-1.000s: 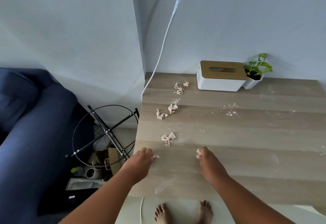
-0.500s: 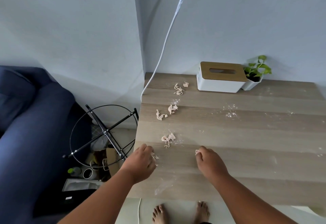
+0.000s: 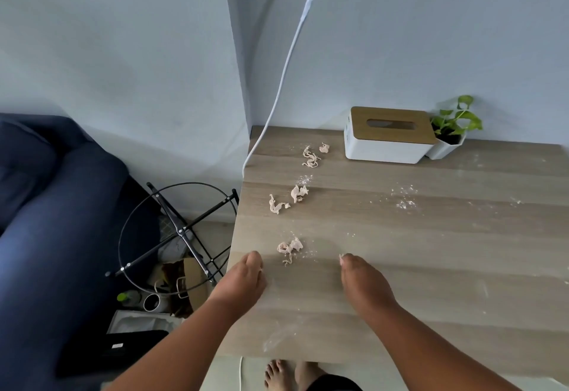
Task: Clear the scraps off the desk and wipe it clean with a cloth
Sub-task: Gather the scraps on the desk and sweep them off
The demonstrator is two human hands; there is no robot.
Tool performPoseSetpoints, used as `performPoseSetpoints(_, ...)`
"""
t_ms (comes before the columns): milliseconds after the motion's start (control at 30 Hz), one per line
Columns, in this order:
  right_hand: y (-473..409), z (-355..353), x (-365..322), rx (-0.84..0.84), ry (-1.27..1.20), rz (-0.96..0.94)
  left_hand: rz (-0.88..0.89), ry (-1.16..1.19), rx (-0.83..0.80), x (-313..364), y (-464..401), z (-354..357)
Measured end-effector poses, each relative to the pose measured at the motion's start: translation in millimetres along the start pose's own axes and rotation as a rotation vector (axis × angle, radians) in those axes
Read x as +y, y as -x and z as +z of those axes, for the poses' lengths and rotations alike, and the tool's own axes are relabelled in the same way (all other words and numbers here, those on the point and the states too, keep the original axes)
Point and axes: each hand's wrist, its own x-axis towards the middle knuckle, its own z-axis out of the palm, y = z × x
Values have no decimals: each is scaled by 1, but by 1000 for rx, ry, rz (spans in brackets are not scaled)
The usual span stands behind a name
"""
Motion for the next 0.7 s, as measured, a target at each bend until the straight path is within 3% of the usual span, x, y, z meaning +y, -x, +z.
performPoseSetpoints(133,-16,-4,0,-6,-98,37,-8,28,9,7,-16,-4)
performPoseSetpoints(367,-46,-14,6,120,-150,-103,-1,-53,52,29,-46,5)
performPoseSetpoints(700,-96,-26,13,107,-119,-239,12,-227,35,40,-68,21)
